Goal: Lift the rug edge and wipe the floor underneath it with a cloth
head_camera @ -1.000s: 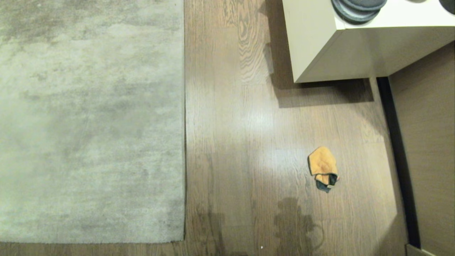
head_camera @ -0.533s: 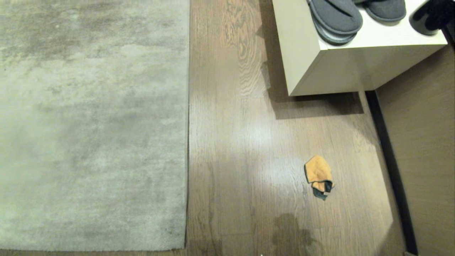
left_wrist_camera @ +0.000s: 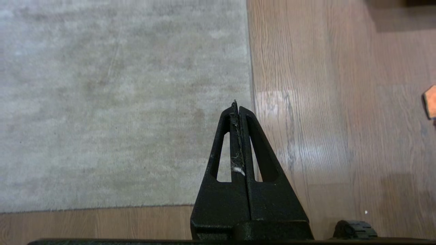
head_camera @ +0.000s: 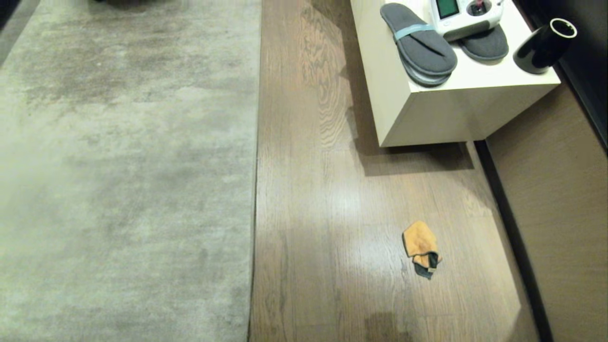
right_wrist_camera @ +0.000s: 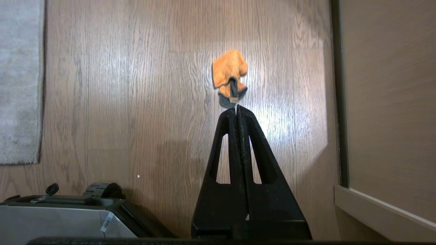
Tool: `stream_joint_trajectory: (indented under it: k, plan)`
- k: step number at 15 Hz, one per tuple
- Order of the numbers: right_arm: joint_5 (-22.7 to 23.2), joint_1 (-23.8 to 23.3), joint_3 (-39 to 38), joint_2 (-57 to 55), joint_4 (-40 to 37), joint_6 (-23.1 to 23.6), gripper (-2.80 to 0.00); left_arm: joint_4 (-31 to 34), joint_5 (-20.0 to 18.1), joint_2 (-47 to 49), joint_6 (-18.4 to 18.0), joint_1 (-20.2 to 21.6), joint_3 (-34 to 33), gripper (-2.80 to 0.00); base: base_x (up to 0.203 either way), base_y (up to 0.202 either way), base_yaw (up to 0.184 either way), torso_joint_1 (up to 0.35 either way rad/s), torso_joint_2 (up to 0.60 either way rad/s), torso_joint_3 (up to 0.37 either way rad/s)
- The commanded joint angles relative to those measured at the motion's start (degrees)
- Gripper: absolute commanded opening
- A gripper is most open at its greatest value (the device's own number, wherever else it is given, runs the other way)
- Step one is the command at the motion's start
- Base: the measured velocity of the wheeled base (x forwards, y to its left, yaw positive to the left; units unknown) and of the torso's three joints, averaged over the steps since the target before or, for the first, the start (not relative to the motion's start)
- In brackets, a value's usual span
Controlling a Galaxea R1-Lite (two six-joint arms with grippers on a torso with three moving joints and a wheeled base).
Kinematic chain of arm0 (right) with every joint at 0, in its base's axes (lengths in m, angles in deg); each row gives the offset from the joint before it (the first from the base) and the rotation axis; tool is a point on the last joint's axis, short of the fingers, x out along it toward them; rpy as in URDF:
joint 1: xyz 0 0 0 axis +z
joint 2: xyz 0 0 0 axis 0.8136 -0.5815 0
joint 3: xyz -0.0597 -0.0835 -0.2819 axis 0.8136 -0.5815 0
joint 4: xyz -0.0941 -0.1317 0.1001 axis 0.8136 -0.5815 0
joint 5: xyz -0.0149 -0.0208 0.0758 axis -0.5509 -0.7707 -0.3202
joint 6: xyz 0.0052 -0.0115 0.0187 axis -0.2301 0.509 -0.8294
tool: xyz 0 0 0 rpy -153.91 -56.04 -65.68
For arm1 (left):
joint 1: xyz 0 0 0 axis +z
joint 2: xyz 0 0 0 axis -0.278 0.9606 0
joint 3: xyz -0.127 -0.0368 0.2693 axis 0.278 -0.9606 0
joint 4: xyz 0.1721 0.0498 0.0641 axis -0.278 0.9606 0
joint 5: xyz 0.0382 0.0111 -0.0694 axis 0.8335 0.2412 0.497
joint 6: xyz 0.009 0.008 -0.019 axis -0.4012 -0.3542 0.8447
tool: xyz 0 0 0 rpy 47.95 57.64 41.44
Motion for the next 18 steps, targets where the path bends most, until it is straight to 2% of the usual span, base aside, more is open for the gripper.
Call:
stream_joint_trajectory:
  k: [1,18]
  plan:
    - [0.04,0.02,-0.01,-0.09,-0.06,0.03,-2.80,0.00,0.09,0.09,0.00,0.00,0.00,-2.80,0.000,0.000,0.000,0.002,0.01,0.203]
    - [0.04,0.02,-0.01,-0.09,-0.06,0.03,-2.80,0.00,0.00,0.09,-0.18,0.00,0.00,-2.80,0.000,0.000,0.000,0.003,0.00,0.202]
